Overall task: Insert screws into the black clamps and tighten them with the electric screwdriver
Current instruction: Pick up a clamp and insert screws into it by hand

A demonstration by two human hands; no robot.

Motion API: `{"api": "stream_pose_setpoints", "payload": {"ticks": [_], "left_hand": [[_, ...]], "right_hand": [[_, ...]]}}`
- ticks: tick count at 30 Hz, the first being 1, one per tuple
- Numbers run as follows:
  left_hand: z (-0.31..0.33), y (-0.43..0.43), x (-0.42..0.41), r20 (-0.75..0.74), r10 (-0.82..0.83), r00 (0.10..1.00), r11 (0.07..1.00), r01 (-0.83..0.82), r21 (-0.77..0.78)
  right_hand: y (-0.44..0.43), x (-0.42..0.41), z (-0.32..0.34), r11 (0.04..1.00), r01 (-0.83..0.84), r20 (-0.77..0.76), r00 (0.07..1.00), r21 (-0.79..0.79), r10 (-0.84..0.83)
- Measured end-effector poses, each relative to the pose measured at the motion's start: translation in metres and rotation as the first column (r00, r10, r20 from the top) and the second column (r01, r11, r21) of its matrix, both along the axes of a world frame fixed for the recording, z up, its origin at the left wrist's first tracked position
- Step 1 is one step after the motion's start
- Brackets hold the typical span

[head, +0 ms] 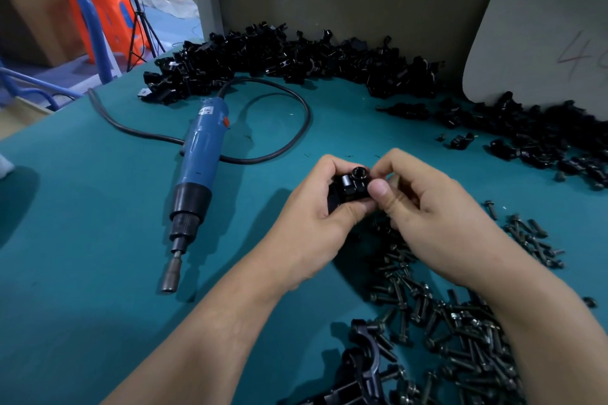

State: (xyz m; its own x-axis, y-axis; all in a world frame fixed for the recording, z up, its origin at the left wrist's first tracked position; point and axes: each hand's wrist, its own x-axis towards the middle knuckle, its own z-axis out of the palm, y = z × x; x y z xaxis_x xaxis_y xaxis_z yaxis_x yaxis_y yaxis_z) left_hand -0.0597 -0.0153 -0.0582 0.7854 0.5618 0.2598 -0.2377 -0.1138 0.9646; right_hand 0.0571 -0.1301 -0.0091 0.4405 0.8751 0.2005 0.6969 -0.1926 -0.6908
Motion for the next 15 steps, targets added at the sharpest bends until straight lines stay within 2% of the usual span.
{"api": "stream_pose_setpoints", "payload": {"ticks": [8, 12, 15], "left_hand": [[-0.0007, -0.0007, -0.0008, -0.021, -0.053, 0.998, 0.998, 0.054, 0.025], [0.0012, -0.0006, -0.0009, -0.007, 0.006, 1.000, 1.000, -0.006, 0.002], [0.0016, 0.0001, -0.0010, -0.019, 0.009, 1.000, 1.000, -0.009, 0.010]], "right_hand": [[0.0040, -0.0101, 0.0029, 1.000, 0.008, -0.168, 0.986, 0.010, -0.006], [0.0002, -0.0030, 0.0016, 0.997, 0.020, -0.059, 0.998, -0.074, -0.024], [-0.0006, -0.0011, 0.0003, 0.999, -0.011, -0.018, 1.000, -0.052, 0.010]]}}
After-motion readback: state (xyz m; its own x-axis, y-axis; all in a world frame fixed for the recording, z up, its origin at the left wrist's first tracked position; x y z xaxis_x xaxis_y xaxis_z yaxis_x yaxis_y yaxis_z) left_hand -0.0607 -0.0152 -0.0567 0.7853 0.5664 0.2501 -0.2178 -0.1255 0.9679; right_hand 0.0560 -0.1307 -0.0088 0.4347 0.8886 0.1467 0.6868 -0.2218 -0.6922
